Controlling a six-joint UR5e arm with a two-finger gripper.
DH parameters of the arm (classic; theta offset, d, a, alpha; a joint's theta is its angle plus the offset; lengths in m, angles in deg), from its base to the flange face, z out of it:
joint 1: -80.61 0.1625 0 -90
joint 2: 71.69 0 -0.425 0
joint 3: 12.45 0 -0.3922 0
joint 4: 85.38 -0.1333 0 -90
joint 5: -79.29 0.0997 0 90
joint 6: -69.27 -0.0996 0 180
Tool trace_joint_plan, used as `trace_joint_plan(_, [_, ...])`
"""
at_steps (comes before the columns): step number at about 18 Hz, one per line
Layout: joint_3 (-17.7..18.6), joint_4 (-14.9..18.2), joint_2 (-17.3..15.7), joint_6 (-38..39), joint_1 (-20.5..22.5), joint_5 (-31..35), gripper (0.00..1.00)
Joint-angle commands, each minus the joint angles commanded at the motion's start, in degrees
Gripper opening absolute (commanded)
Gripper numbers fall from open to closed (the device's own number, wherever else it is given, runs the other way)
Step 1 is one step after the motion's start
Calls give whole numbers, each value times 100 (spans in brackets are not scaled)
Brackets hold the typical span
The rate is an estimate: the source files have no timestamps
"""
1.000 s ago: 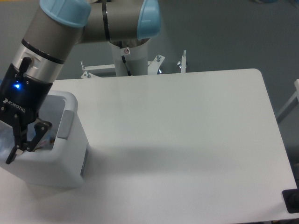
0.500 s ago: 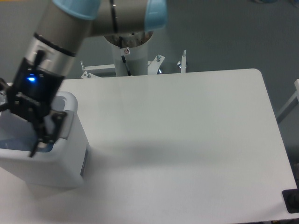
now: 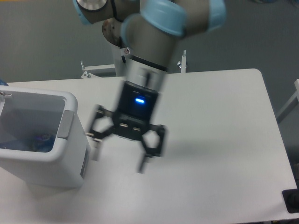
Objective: Place the trash in the trash can
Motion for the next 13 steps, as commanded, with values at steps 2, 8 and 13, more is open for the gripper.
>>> trace_joint_plan(2, [105, 0, 88, -273, 185, 18, 100])
trace_joint_plan(8, [378, 18, 220, -714, 713, 26, 100])
trace_joint_plan(13, [396, 167, 282, -976, 792, 1069, 100])
